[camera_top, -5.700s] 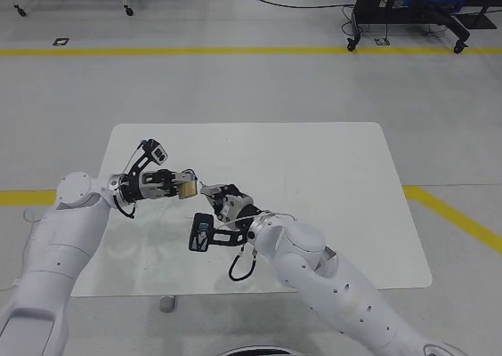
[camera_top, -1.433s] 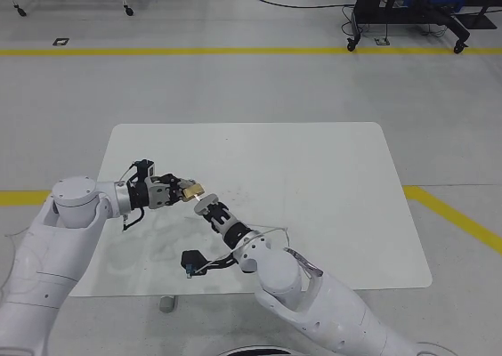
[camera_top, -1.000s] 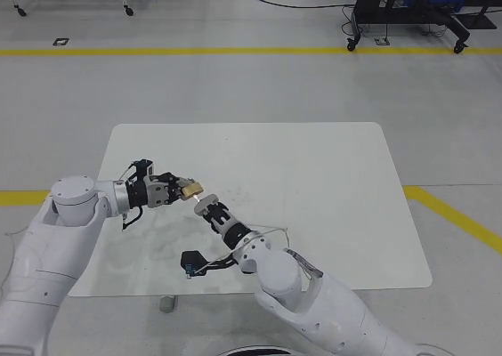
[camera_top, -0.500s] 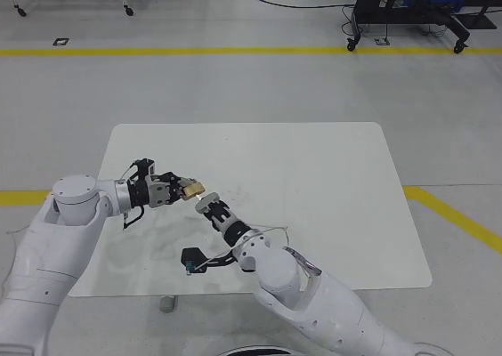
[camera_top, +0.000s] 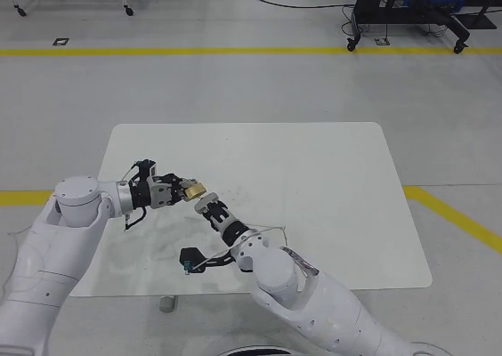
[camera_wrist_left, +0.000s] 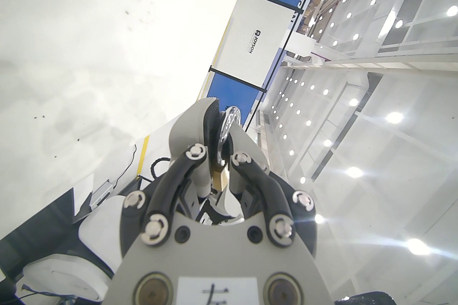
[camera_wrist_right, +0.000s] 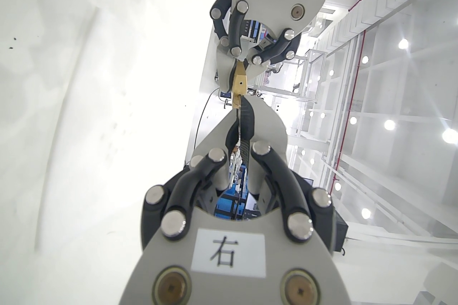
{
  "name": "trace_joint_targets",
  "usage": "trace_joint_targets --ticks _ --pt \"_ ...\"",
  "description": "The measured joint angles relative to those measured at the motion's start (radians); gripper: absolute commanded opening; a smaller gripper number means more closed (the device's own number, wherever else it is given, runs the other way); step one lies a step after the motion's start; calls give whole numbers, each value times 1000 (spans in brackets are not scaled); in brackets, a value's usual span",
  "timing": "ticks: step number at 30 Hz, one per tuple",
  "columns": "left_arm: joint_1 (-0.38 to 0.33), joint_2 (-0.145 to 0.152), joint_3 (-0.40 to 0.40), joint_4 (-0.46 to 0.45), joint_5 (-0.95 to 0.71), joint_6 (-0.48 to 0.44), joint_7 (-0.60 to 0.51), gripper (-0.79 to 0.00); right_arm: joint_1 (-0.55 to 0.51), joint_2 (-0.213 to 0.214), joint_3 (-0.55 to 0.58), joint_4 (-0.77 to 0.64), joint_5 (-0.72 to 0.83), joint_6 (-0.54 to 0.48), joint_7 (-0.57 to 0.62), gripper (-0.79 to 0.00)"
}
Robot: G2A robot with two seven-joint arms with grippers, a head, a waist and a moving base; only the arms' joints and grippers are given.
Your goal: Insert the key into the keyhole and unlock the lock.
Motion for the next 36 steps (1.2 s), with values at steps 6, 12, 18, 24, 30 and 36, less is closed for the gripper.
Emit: trace_joint_targets --ticks 6,12,18,24,30,36 --pt "7 2 -4 -13 0 -1 -3 -785 0 -6 1 4 2 2 14 -690" --pt "11 5 -9 -12 -3 -2 -3 -785 -5 -7 7 -2 6 2 -5 -428" --pt "13 6 -18 -12 -5 -13 11 -785 -18 -4 20 -20 6 10 -29 -437" --pt "30 4 -38 -27 -9 -109 81 -785 -40 7 49 -47 16 27 -91 -499" --pt "70 0 -67 -51 -17 -275 156 -785 -65 25 138 -89 134 27 -219 -785" --pt "114 0 -99 -94 -36 -391 174 -785 -82 38 229 -109 258 -40 -282 -785"
